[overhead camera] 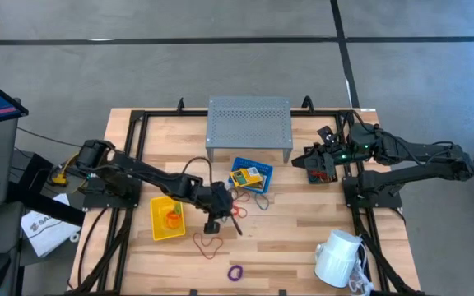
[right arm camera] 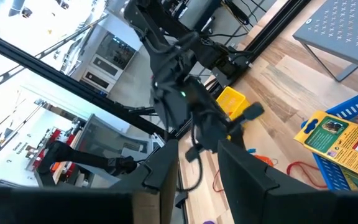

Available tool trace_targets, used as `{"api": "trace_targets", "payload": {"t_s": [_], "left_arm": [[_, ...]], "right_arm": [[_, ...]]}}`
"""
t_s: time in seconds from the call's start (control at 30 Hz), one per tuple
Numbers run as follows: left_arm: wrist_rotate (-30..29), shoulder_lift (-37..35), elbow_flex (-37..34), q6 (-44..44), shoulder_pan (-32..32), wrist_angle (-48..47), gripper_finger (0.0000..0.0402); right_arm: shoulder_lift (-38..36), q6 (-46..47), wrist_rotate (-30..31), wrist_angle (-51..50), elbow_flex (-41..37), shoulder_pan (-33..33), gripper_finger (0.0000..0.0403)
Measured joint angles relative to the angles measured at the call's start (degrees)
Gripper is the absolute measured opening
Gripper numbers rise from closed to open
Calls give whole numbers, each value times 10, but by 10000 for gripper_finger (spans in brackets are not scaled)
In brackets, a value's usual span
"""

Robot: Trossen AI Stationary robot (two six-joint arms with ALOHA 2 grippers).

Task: Pick & Place Office Desk Supplies
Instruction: Put the orange spring keychain into the yellow bin

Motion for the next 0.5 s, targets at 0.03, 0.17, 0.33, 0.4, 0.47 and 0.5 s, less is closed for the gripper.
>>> {"api": "trace_targets", "payload": {"t_s": [0.03, 0.17, 0.33, 0.4, 0.47, 0.5], "left_arm": [[2, 10, 0, 0, 0, -3, 4], [9, 55, 0, -13, -3, -24, 4], [15, 85, 2, -40, -7, -15, 4], [15, 85, 1, -45, -7, -14, 5], [14, 83, 1, -45, -5, -14, 11], [15, 81, 0, -45, -5, -15, 15]], "right_arm": [[0, 1, 0, 1, 0, 1, 111], [0, 1, 0, 11, 0, 10, 111], [0, 7, 0, 14, 0, 29, 111], [0, 11, 0, 14, 0, 37, 111], [0, 12, 0, 13, 0, 44, 111], [0, 12, 0, 13, 0, 46, 111]]}}
